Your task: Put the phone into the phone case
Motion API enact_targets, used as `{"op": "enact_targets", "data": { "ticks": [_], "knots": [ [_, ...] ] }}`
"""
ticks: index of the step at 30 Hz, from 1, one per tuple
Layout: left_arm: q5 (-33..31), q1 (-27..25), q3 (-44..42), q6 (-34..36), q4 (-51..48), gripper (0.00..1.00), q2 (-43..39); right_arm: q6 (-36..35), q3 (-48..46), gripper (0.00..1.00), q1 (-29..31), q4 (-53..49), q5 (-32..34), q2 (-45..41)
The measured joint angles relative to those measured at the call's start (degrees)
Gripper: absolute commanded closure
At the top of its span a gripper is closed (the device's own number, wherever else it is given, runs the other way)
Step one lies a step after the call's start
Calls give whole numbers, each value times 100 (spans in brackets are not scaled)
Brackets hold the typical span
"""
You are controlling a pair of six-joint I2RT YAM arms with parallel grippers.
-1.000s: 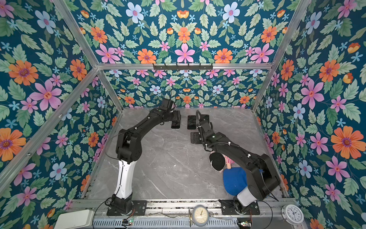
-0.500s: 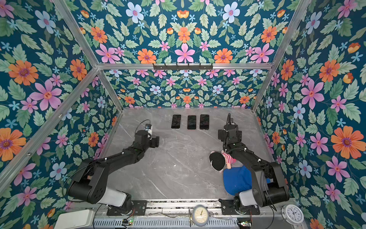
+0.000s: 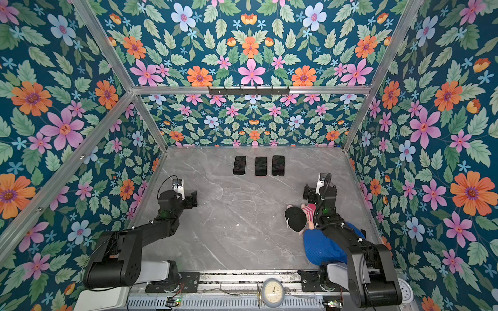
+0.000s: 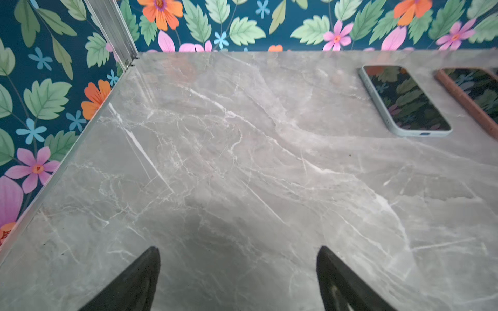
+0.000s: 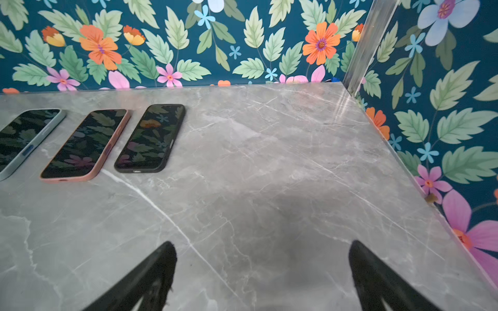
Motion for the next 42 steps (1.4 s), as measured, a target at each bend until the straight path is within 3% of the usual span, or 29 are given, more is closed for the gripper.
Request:
{"op": "enact_targets", "data": {
  "ticks": [8,15,23,34,42],
  "knots": [
    [160,197,-339,-26,1753,11,726,42,-313,1,-11,376,20,33],
    [245,238,-448,-48,2728,0,1327,70,-706,1,-15,1193,177,546],
    [247,243,-372,-63,2909,0,1346,616,-706,1,-643,1692,208,946],
    [232,243,-382,-66,2940,0,1346,439,-479,1,-376,1746,-448,1349],
    [149,243,-352,-131,2935,0,1349,337,-463,1,-391,1751,-444,1349]
  ]
}}
